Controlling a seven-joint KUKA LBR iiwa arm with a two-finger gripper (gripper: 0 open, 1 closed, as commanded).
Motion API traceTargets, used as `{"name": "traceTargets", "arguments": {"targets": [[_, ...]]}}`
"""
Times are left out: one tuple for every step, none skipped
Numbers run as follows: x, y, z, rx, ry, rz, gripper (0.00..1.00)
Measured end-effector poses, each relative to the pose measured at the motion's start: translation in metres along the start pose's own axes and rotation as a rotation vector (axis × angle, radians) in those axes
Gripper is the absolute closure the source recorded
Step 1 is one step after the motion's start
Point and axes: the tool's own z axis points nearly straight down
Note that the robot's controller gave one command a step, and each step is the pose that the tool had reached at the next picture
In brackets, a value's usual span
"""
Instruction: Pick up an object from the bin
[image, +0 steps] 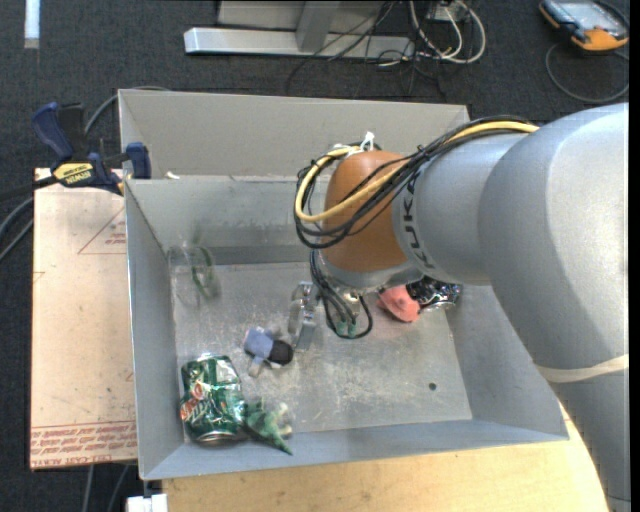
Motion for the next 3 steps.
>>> {"name": "traceTargets", "arguments": {"targets": [[0.0004,0.0003,0.0003,0.000,0.001,0.000,0.00],[0.0004,0.0004,0.0003,0.000,0.000,0.000,0.00],[0.0004,0.0004,0.0003,0.000,0.000,-0.001,0.00]]}}
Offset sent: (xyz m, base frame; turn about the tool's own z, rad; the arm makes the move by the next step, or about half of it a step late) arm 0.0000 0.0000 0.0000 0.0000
